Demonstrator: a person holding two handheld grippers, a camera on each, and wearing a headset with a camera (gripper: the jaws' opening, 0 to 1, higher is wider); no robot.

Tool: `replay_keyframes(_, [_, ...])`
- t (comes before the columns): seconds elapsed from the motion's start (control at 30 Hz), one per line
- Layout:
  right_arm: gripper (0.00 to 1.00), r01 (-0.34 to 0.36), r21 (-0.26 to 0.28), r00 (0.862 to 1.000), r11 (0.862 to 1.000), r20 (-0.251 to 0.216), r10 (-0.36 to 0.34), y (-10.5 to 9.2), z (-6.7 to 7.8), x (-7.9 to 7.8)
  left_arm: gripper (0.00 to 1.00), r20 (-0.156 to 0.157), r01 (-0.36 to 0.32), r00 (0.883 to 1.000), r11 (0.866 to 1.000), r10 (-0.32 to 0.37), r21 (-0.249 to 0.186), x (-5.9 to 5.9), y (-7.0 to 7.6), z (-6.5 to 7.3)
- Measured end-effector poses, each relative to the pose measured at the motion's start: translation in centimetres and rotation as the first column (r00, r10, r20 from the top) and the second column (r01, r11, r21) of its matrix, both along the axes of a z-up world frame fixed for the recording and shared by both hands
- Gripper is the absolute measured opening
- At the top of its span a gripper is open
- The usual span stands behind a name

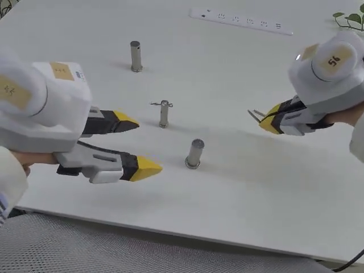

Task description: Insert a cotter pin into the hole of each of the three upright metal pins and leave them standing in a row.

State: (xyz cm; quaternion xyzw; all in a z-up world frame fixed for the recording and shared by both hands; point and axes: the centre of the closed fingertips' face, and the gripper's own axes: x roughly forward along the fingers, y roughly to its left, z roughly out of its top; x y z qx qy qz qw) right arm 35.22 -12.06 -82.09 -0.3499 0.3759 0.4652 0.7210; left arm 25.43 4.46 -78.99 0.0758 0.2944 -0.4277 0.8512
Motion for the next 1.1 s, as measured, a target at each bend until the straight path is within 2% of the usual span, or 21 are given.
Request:
replay_keyframes(0.2, [0.02,-0.01,0.036,1.0,0.999,0.03,0.009,1.1,1.6,-1.7,0.52,0.02,0.005,1.0,1.0,-0.005,-0.024,1.0,-0.8,0.8])
replay_keyframes(0.5, [0.02,-0.054,0.055,0.995,0.997,0.085,0.049,2.7,3.4,-3.4,0.52,0.028,0.013,1.0,0.991,-0.01,-0.131,2.3,-2.7,2.5])
replay_keyframes(0.6, [0.02,-0.07,0.053,0.993,0.996,0.102,0.064,3.2,3.8,-4.1,0.51,0.029,0.015,1.0,0.989,-0.011,-0.144,2.8,-3.0,2.7])
replay_keyframes(0.7, [0.02,-0.075,0.059,0.991,0.995,0.12,0.068,3.6,4.0,-4.6,0.46,0.011,0.009,1.0,0.99,-0.007,-0.143,3.1,-3.2,2.6])
replay_keyframes(0.9, [0.02,-0.09,0.074,0.987,0.993,0.139,0.079,4.4,3.7,-5.3,0.44,-0.016,0.012,1.0,0.983,-0.015,-0.182,3.4,-4.1,2.9])
replay_keyframes(1.1, [0.02,-0.103,0.067,0.979,0.992,0.181,0.089,4.9,4.0,-5.9,0.4,-0.076,-0.026,0.997,0.975,0.01,-0.221,3.9,-4.9,3.1])
